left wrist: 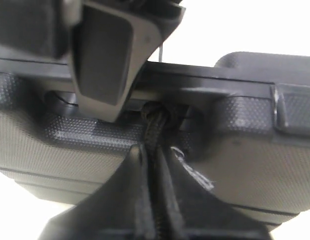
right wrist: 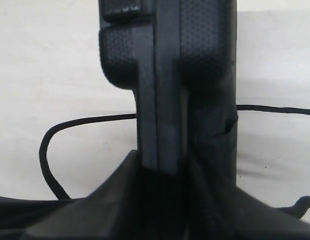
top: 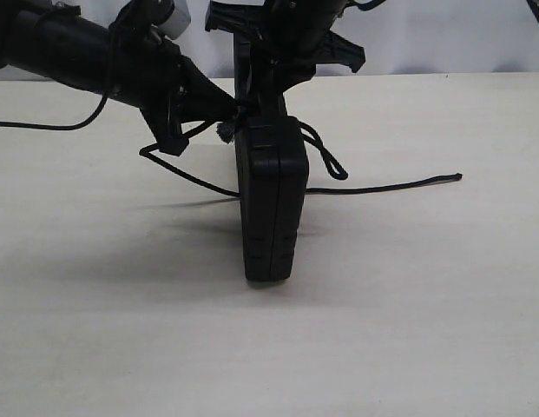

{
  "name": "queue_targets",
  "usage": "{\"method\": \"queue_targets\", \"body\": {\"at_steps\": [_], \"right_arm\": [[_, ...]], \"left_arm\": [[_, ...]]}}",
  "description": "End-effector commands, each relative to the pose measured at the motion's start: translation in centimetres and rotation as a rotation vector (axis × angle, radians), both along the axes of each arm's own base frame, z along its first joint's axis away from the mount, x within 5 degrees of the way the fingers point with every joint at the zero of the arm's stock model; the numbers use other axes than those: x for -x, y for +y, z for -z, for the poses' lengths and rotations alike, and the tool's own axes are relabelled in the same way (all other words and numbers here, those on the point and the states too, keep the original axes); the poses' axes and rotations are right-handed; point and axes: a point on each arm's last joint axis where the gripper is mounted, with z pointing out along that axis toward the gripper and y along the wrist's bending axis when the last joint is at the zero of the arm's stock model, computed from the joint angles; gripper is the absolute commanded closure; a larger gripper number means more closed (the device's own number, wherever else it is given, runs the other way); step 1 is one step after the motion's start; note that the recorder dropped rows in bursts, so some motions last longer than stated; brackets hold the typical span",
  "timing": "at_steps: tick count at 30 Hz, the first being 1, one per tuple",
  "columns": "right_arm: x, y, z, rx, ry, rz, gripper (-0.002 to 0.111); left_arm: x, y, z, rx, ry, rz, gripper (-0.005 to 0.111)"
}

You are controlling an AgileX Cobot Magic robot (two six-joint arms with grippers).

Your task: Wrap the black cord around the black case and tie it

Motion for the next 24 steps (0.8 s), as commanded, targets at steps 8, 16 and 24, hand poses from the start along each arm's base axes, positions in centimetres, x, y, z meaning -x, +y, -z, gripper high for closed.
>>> {"method": "queue_targets", "body": {"at_steps": [8, 16, 24], "right_arm": [[0.0, 0.1, -0.8, -0.029, -0.028, 0.008, 0.104], [0.0, 0.1, -0.8, -0.029, -0.028, 0.008, 0.104], [0.0, 0.1, -0.8, -0.029, -0.028, 0.008, 0.104]], "left_arm": [[0.4, -1.8, 0.0, 0.002, -0.024, -0.006, 0.107], [0.3, -1.8, 0.0, 0.000, -0.028, -0.014, 0.107], [0.2, -2.1, -0.4, 0.060, -0.020, -0.039, 0.107]]}}
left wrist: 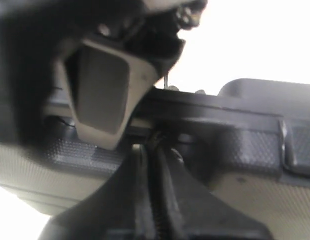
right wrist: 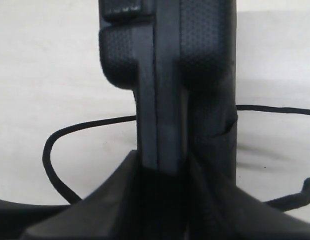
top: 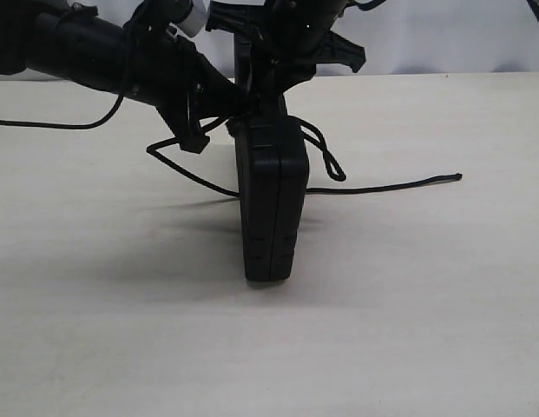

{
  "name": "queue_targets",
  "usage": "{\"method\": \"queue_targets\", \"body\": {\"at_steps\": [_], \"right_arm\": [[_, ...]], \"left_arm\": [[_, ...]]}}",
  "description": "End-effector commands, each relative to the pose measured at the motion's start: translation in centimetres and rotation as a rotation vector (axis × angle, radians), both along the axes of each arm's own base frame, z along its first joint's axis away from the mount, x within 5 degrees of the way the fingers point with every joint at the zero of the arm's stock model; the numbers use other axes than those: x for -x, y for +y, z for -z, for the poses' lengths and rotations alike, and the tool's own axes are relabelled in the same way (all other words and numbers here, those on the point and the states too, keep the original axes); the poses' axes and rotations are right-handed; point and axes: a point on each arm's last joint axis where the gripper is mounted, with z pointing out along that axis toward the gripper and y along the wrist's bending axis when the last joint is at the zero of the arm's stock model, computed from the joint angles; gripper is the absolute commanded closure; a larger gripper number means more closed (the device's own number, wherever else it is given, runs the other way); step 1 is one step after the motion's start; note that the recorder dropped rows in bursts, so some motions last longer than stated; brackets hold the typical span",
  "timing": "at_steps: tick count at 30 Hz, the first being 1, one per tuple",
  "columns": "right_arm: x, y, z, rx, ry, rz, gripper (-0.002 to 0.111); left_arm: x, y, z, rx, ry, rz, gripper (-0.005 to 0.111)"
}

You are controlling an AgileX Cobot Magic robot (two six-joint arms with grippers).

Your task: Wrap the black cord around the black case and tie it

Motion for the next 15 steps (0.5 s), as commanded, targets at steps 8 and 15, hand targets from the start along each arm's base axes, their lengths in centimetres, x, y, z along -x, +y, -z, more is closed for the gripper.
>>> {"method": "queue_targets", "body": {"at_steps": [8, 15], "right_arm": [[0.03, 0.06, -0.75, -0.028, -0.026, 0.008, 0.104], [0.03, 0.06, -0.75, -0.028, -0.026, 0.008, 0.104]], "left_arm": [[0.40, -0.61, -0.27, 0.054, 0.021, 0.030, 0.107], [0.49, -0.51, -0.06, 0.021, 0.013, 0.047, 0.093]]}}
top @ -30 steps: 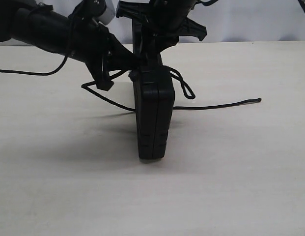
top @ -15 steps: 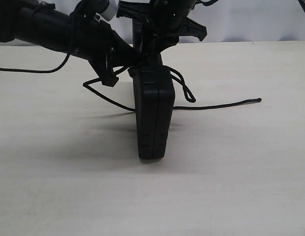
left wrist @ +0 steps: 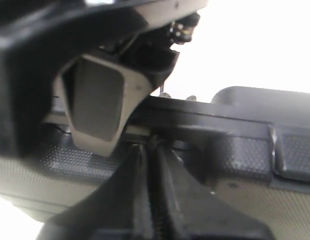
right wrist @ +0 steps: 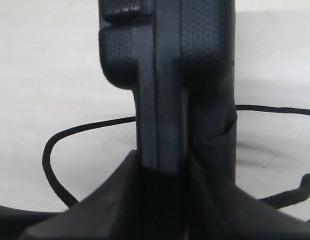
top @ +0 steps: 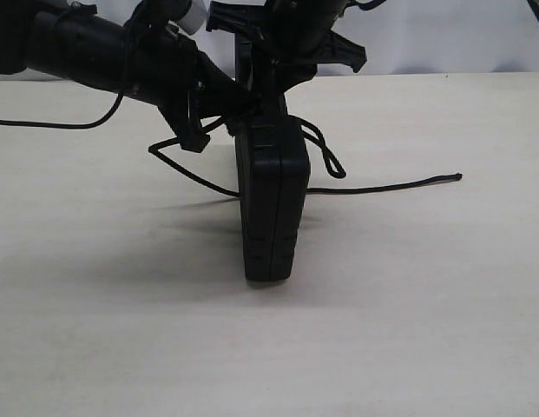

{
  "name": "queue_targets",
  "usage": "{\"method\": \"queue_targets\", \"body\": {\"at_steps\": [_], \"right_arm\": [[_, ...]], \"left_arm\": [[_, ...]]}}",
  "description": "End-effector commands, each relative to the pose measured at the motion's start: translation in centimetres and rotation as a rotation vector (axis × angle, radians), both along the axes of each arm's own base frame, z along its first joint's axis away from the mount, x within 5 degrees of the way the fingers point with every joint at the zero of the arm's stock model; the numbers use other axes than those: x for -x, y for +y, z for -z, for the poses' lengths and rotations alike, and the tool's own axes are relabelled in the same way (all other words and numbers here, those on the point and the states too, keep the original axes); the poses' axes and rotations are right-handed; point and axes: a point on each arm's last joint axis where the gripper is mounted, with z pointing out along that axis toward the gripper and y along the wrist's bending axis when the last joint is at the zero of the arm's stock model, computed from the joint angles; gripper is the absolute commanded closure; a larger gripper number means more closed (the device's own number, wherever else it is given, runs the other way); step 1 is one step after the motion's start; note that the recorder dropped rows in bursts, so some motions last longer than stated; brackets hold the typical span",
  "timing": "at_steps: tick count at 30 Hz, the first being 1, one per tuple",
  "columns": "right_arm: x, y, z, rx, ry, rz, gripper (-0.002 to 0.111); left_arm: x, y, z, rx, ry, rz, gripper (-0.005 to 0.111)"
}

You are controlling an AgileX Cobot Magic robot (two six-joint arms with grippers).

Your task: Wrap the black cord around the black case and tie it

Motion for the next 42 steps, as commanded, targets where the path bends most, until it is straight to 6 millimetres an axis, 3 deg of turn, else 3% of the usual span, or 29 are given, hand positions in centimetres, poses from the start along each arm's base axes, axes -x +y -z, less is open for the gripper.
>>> {"method": "queue_targets", "body": {"at_steps": [1, 3, 6, 15, 22, 24, 29, 42], "right_arm": [[0.0, 0.1, -0.8, -0.030, -0.025, 0.008, 0.104], [0.0, 0.1, -0.8, -0.030, -0.025, 0.008, 0.104], [0.0, 0.1, -0.8, -0.030, -0.025, 0.008, 0.104], [0.0, 0.1, -0.8, -0.030, -0.025, 0.008, 0.104], [0.0, 0.1, -0.8, -0.030, -0.025, 0.008, 0.104], [0.0, 0.1, -0.8, -0.030, -0.025, 0.008, 0.104], [0.0, 0.1, -0.8, -0.030, -0.025, 0.008, 0.104], [0.0, 0.1, -0.8, -0.030, -0.025, 0.008, 0.104]], "left_arm": [[0.4, -0.3, 0.2, -0.021, 0.005, 0.045, 0.080], [0.4, -0.2, 0.4, -0.036, 0.013, 0.041, 0.065], [0.3, 0.0, 0.4, -0.057, 0.007, 0.010, 0.053], [0.9, 1.0, -0.1, -0.195, -0.012, 0.022, 0.053], [0.6, 1.6, 1.0, -0.296, 0.011, -0.014, 0.054], [0.4, 1.6, 1.2, -0.295, 0.012, -0.021, 0.060], [0.3, 1.5, 1.2, -0.268, 0.018, -0.044, 0.105], [0.3, 1.0, 0.8, -0.193, 0.032, -0.040, 0.107]]}}
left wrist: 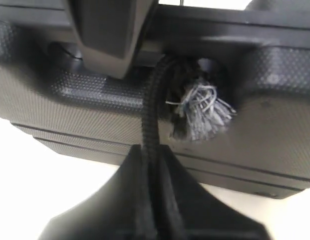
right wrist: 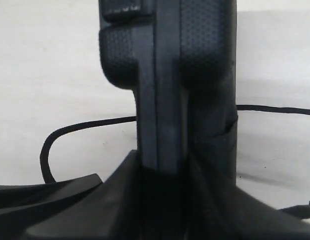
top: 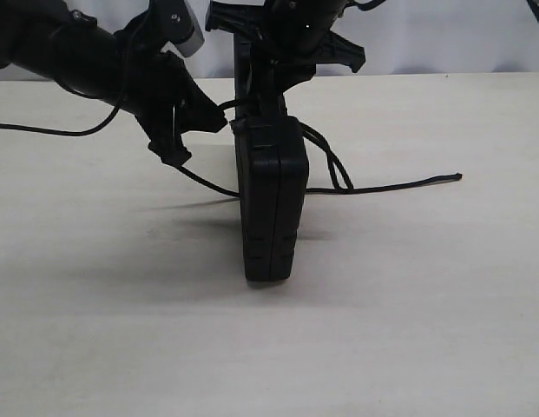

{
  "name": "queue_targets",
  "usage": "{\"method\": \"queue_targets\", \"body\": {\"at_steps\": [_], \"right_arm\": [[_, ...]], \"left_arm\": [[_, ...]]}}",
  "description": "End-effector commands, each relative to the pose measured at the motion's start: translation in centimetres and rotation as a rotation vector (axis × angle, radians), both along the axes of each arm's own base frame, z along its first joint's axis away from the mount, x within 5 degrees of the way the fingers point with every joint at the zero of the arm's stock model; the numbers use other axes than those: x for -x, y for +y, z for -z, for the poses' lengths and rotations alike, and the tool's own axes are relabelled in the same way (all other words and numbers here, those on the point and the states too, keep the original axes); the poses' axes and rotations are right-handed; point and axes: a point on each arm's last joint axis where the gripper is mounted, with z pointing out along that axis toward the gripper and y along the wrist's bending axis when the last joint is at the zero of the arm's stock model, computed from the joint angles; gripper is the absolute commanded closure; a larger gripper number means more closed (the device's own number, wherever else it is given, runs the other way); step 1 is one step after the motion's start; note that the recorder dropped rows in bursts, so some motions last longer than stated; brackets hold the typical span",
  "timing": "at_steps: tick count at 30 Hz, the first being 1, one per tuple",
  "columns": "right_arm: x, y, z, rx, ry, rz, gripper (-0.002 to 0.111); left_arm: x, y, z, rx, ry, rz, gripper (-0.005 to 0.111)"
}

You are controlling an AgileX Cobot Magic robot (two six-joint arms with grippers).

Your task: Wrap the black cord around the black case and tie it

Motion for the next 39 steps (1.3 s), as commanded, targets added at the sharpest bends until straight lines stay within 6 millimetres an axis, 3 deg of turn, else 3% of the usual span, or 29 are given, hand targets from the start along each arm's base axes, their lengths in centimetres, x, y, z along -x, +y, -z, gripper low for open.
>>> {"method": "queue_targets", "body": {"at_steps": [1, 7, 18, 20, 21, 25, 30, 35, 39], "right_arm": [[0.0, 0.1, -0.8, -0.028, -0.026, 0.008, 0.104], [0.0, 0.1, -0.8, -0.028, -0.026, 0.008, 0.104], [0.0, 0.1, -0.8, -0.028, -0.026, 0.008, 0.104], [0.0, 0.1, -0.8, -0.028, -0.026, 0.008, 0.104], [0.0, 0.1, -0.8, -0.028, -0.026, 0.008, 0.104], [0.0, 0.1, -0.8, -0.028, -0.026, 0.008, 0.104], [0.0, 0.1, -0.8, -0.028, -0.026, 0.008, 0.104], [0.0, 0.1, -0.8, -0.028, -0.026, 0.008, 0.104], [0.0, 0.1, -0.8, -0.028, -0.026, 0.008, 0.104]], "left_arm": [[0.3, -0.3, 0.1, 0.019, 0.030, 0.023, 0.107], [0.9, -1.9, 0.1, -0.005, -0.024, 0.072, 0.107], [0.7, -2.0, 0.1, -0.006, -0.032, 0.043, 0.105], [0.9, -2.0, 0.0, -0.006, -0.021, 0.060, 0.096], [0.9, -2.0, 0.1, -0.005, -0.018, 0.063, 0.082], [0.9, -2.0, 0.0, 0.003, -0.019, 0.054, 0.052], [1.0, -1.6, 0.2, -0.085, -0.057, 0.097, 0.052], [0.7, -1.0, 0.0, -0.137, -0.080, 0.030, 0.052], [0.7, -1.0, 0.1, -0.137, -0.072, 0.036, 0.071]]}}
